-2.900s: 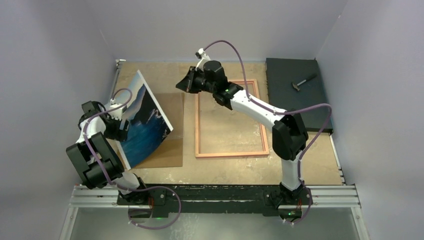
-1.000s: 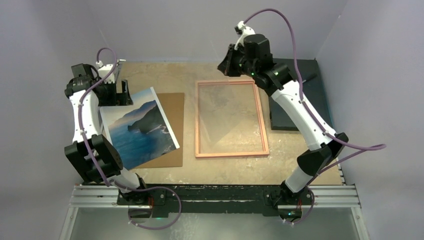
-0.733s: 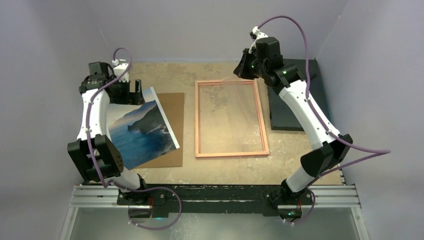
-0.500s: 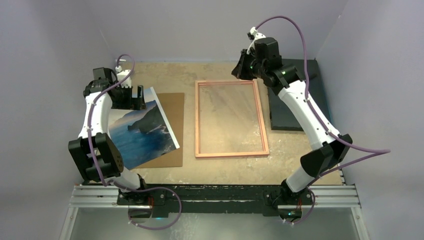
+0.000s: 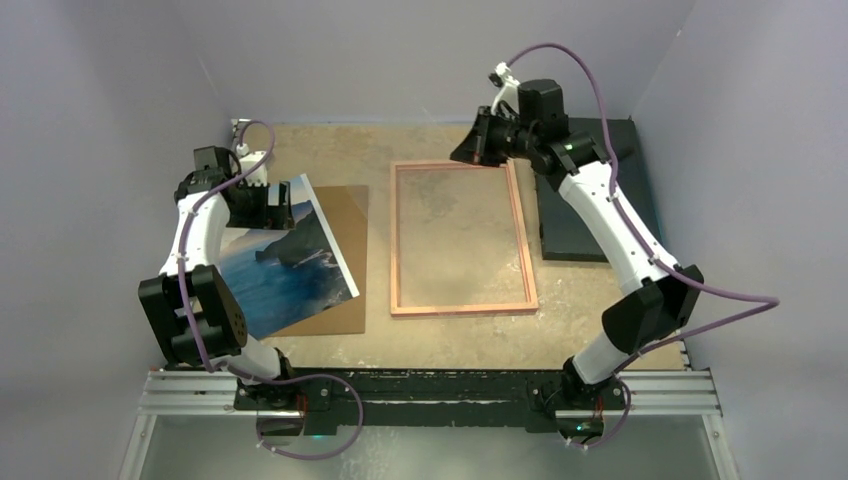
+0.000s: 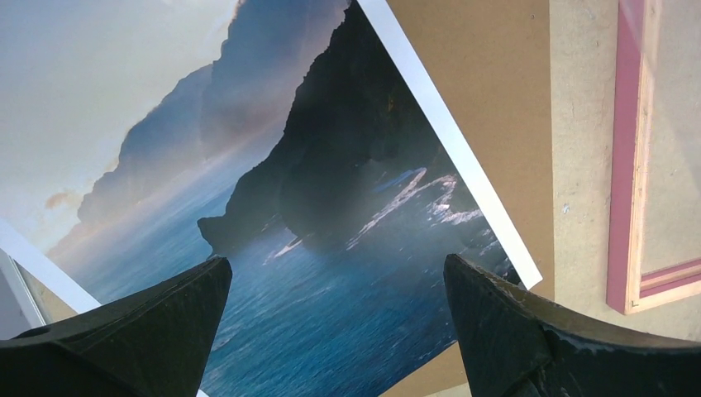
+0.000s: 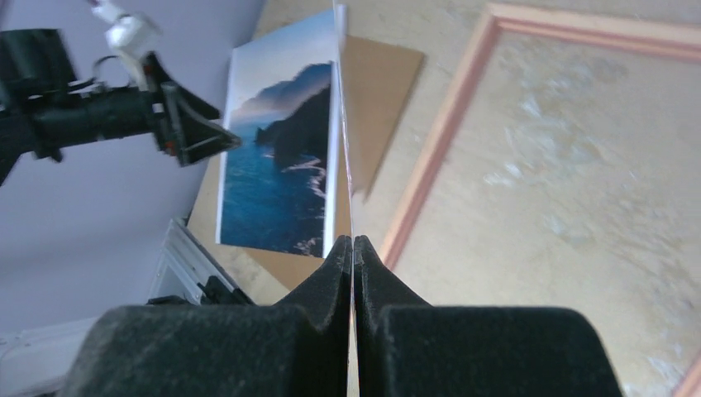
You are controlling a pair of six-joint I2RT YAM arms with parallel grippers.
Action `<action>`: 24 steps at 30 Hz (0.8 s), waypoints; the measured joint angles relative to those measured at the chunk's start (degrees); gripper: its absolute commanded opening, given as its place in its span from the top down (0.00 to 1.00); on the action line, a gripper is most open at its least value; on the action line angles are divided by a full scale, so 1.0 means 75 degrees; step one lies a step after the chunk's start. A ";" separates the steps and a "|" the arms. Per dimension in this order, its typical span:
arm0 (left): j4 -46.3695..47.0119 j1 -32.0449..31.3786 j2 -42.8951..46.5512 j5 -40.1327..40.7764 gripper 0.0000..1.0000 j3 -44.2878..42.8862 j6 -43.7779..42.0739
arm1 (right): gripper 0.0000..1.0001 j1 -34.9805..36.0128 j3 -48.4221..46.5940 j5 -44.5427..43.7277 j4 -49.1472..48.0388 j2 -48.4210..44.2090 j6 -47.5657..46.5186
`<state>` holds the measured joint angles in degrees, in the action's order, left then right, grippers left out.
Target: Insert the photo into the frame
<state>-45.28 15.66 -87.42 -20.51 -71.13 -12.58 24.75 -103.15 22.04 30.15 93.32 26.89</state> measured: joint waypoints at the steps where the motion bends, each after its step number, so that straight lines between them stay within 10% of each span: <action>1: 0.0006 0.0000 0.0003 0.0000 0.00 0.0003 -0.0003 | 1.00 -0.0192 0.0344 0.0105 -0.0131 -0.0108 0.0012; 24: 0.0149 -0.1174 0.0350 0.0545 0.01 0.0417 -0.0259 | 1.00 -0.1169 0.4220 -0.1422 -0.2393 -0.0431 0.0411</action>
<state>-44.16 6.85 -84.79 -16.43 -68.01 -14.52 15.99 -71.50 11.38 12.21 90.08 29.98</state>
